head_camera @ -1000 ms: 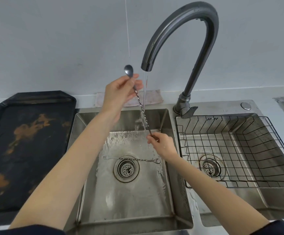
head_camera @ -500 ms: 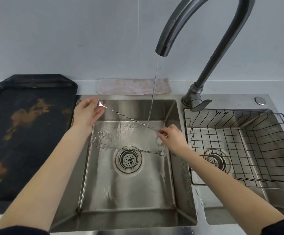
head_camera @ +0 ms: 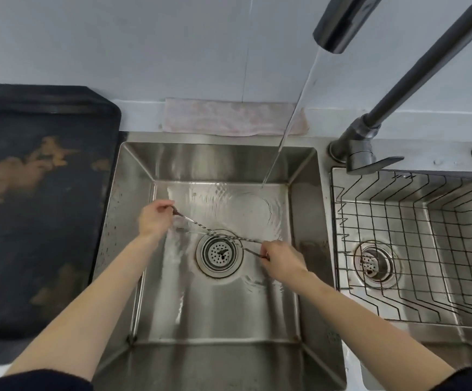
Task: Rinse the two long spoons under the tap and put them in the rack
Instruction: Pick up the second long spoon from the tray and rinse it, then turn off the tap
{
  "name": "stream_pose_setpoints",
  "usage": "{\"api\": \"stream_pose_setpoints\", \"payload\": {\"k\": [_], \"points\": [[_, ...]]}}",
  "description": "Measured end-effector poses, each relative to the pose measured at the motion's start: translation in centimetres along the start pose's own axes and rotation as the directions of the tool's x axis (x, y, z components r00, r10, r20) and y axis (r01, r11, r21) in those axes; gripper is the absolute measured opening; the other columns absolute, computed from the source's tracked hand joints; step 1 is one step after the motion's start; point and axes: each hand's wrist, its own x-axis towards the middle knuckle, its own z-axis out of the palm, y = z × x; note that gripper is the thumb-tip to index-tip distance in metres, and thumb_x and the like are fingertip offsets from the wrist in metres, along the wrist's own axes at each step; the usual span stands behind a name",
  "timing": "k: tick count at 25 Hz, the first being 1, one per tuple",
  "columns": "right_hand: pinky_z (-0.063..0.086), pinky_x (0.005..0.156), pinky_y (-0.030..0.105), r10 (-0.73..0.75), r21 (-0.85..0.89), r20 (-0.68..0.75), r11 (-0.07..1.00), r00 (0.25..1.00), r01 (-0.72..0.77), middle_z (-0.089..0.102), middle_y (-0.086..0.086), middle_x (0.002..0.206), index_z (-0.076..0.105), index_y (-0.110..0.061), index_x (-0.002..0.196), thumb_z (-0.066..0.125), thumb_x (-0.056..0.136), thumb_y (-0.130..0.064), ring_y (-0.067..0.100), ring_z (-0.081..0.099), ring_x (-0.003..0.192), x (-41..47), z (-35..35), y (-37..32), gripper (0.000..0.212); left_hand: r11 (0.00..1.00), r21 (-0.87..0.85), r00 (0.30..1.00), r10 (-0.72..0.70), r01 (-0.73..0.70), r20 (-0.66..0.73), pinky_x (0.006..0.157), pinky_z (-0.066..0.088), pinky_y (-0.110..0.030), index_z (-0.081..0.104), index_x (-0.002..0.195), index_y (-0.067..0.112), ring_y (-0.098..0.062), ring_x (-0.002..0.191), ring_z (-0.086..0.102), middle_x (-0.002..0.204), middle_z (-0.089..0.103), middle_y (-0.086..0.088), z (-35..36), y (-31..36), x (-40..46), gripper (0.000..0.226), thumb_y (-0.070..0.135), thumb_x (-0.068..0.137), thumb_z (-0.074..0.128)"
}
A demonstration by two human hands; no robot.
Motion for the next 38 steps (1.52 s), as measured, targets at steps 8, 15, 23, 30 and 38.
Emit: {"api": "stream_pose_setpoints", "payload": {"k": [8, 15, 23, 30, 38], "points": [[0.049, 0.087, 0.041, 0.045, -0.114, 0.074, 0.993, 0.996, -0.037, 0.055, 0.016, 0.124, 0.058, -0.008, 0.115, 0.041, 0.094, -0.01, 0.036, 0.057, 0.11, 2.2, 2.2, 0.5, 0.027, 0.945, 0.325, 0.987, -0.083, 0.035, 0.135, 0.077, 0.039, -0.029, 0.055, 0.118, -0.001, -0.031, 0.098, 0.057, 0.12, 0.061, -0.02, 3.0, -1.9, 0.1, 0.031, 0.0, 0.09, 0.042], [0.049, 0.089, 0.038, 0.039, -0.144, 0.062, 0.989, 0.997, -0.03, 0.049, 0.017, 0.13, 0.055, -0.009, 0.119, 0.041, 0.093, -0.008, 0.034, 0.057, 0.112, 1.9, 2.0, 0.2, 0.03, 0.931, 0.365, 0.984, -0.055, -0.011, 0.17, 0.061, 0.027, -0.02, 0.059, 0.109, -0.002, -0.029, 0.094, 0.052, 0.117, 0.059, -0.023, 2.7, -2.0, -0.2, 0.026, 0.004, 0.091, 0.04], [0.048, 0.091, 0.039, -0.042, -0.062, -0.055, 0.997, 0.998, 0.039, 0.058, 0.014, 0.126, 0.053, -0.013, 0.125, 0.041, 0.092, -0.009, 0.033, 0.055, 0.115, -1.0, -0.8, -0.3, 0.035, 0.944, 0.299, 0.976, 0.079, -0.138, 0.203, 0.111, 0.027, -0.03, 0.045, 0.132, 0.003, -0.027, 0.132, 0.041, 0.142, 0.046, -0.015, -0.4, 2.8, -3.7, 0.04, 0.01, 0.093, 0.043], [0.047, 0.092, 0.039, -0.14, 0.045, -0.324, 0.986, 0.936, 0.163, 0.058, 0.009, 0.128, 0.052, -0.017, 0.127, 0.044, 0.093, -0.016, 0.031, 0.055, 0.115, -5.9, -6.4, -0.3, 0.034, 0.832, 0.093, 0.832, 0.529, -0.548, 0.171, 0.109, 0.033, -0.034, 0.054, 0.124, 0.009, -0.024, 0.124, 0.05, 0.133, 0.056, -0.011, -3.8, 13.3, -10.0, 0.033, 0.018, 0.094, 0.043], [0.05, 0.077, 0.038, -0.05, 0.157, -0.702, 0.962, 0.71, 0.224, 0.053, 0.006, 0.123, 0.06, -0.015, 0.115, 0.046, 0.094, -0.018, 0.026, 0.057, 0.106, -10.5, -14.2, 3.2, 0.025, 0.507, -0.075, 0.502, 0.861, -0.859, 0.081, 0.092, 0.043, -0.009, 0.046, 0.13, 0.015, -0.012, 0.112, 0.054, 0.125, 0.057, 0.0, -5.1, 24.6, -20.7, 0.036, 0.023, 0.095, 0.04]]}}
